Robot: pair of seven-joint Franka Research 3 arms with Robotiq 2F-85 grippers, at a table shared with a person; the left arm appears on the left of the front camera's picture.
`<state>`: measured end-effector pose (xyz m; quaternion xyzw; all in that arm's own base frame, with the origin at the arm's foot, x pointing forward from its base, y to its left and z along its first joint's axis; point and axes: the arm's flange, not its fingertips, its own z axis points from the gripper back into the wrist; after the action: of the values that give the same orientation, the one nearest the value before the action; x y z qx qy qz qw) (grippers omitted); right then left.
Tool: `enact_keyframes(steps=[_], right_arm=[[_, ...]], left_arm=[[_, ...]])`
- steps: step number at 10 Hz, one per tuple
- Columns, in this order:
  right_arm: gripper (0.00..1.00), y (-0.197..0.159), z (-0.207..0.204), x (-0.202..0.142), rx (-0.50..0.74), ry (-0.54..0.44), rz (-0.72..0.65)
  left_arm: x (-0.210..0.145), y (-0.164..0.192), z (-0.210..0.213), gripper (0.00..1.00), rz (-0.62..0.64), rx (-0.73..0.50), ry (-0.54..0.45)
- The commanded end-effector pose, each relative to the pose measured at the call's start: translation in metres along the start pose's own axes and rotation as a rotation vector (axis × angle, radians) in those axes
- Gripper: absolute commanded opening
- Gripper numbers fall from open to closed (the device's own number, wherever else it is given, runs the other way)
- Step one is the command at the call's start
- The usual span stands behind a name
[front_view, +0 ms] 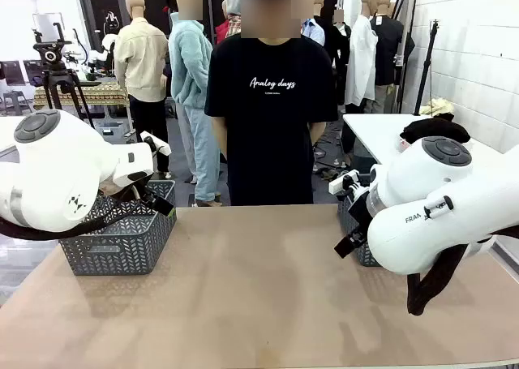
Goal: Sort the tops and bottoms.
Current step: Lift clothes from the center of the table with your left hand.
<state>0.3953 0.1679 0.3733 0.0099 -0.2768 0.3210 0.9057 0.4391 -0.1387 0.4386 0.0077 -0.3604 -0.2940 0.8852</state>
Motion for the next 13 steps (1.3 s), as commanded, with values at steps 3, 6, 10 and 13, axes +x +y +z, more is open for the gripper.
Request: enact_keyframes(steps=[3, 6, 10, 13], right_arm=[[1.00, 0.0000, 0.0000, 0.0000, 0.000, 0.000, 0.000], [1.00, 0.0000, 0.0000, 0.0000, 0.000, 0.000, 0.000], [1.00, 0.0000, 0.0000, 0.0000, 0.000, 0.000, 0.000], [1.00, 0.0000, 0.0000, 0.0000, 0.000, 0.000, 0.000]], left_arm=[[-0.0044, 0.0114, 0.0070, 1.00, 0.021, 0.017, -0.004], [-0.0044, 0.0114, 0.0070, 1.00, 0.021, 0.017, -0.004], [-0.0044, 0.0114, 0.0070, 1.00, 0.021, 0.017, -0.004], [-0.0044, 0.0114, 0.0070, 1.00, 0.021, 0.017, -0.004]])
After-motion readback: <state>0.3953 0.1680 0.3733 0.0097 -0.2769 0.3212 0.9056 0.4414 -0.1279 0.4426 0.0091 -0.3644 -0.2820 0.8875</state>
